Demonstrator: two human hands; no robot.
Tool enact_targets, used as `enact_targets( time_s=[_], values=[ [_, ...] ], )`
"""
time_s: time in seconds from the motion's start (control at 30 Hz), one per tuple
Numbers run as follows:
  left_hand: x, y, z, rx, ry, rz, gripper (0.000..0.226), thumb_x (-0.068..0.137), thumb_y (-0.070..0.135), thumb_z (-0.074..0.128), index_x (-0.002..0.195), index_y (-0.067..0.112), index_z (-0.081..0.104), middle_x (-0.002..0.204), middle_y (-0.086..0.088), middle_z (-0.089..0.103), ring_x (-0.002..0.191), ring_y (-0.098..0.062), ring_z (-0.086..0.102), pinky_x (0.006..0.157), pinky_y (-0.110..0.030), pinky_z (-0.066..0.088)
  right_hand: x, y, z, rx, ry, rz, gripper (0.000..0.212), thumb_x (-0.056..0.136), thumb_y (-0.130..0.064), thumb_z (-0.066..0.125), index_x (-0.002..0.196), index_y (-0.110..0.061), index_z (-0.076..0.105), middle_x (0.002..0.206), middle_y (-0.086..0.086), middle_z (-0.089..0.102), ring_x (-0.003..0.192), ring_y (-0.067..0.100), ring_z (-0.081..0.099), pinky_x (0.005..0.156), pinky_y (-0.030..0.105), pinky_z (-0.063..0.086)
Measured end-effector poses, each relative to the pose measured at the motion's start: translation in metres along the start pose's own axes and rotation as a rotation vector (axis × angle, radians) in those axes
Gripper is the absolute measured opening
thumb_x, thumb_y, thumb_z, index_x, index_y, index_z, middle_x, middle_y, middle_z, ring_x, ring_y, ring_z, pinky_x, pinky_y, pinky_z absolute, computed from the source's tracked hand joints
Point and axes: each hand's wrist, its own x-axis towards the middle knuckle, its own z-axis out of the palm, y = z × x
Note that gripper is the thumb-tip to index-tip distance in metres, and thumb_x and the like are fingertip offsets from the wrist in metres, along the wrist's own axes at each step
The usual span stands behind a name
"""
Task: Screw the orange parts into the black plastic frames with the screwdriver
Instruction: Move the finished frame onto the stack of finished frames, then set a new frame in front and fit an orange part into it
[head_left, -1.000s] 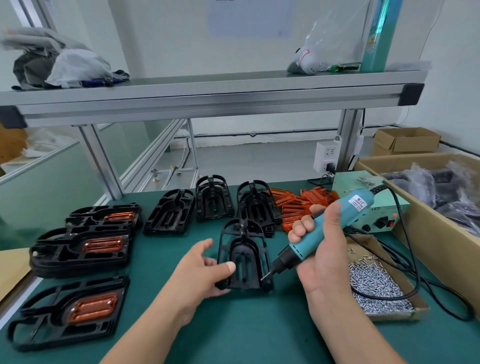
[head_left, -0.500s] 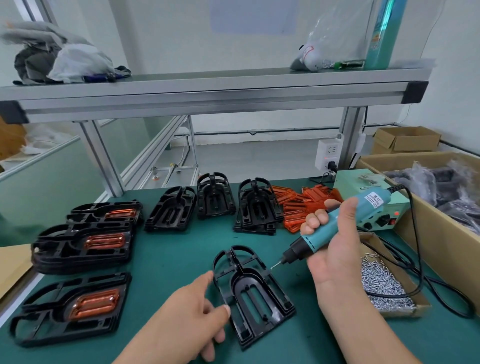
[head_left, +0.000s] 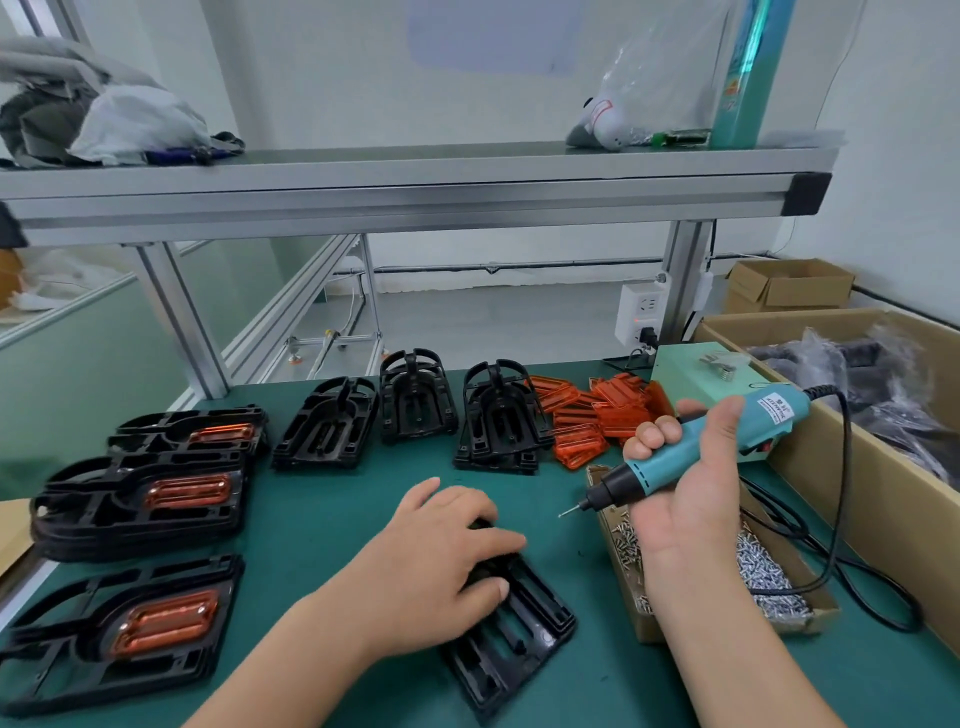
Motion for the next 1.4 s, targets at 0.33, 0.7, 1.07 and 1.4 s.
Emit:
enact_targets(
  time_s=[0.33, 0.7, 1.07, 1.4],
  values=[
    [-0.034, -0.002, -0.029, 0.041, -0.242, -0.251, 0.052, 0.086, 0.073, 0.052, 0.127, 0.042, 0.057, 0.105, 0.017, 0.049, 0.115, -0.01, 0.05, 0.091, -0.033, 0.047, 0.0, -0.004, 0.0, 0.031, 0.033, 0.004, 0.042, 0.092, -0.056, 0.073, 0.099, -0.017, 0.061, 0.075, -0.002, 0.05, 0.064, 0.013, 0.05, 0.059, 0.025, 0.048],
    [0.114, 0.0, -0.041, 0.048, 0.182, 0.008, 0.042, 0.104, 0.033, 0.051, 0.145, 0.022, 0.054, 0.143, 0.003, 0.056, 0.137, -0.021, 0.047, 0.116, -0.044, 0.039, 0.002, -0.003, -0.001, 0.021, 0.04, -0.001, 0.042, 0.092, -0.057, 0.068, 0.097, -0.017, 0.06, 0.072, -0.002, 0.048, 0.061, 0.012, 0.048, 0.055, 0.024, 0.047],
    [0.188, -0.008, -0.008, 0.288, -0.078, -0.022, 0.035, 0.105, 0.031, 0.042, 0.131, 0.02, 0.063, 0.131, -0.006, 0.063, 0.127, -0.028, 0.051, 0.109, -0.049, 0.039, 0.006, -0.003, -0.003, 0.011, 0.041, -0.006, 0.041, 0.093, -0.056, 0.067, 0.098, -0.016, 0.06, 0.07, -0.001, 0.049, 0.059, 0.012, 0.05, 0.053, 0.024, 0.048],
    [0.2, 0.014, 0.004, 0.242, -0.037, -0.081, 0.046, 0.102, 0.055, 0.049, 0.126, 0.019, 0.066, 0.128, -0.007, 0.066, 0.126, -0.03, 0.054, 0.117, -0.053, 0.029, 0.008, -0.004, -0.007, 0.028, 0.051, -0.014, 0.041, 0.093, -0.056, 0.069, 0.098, -0.015, 0.061, 0.071, -0.001, 0.049, 0.06, 0.013, 0.05, 0.054, 0.025, 0.048]
  ],
)
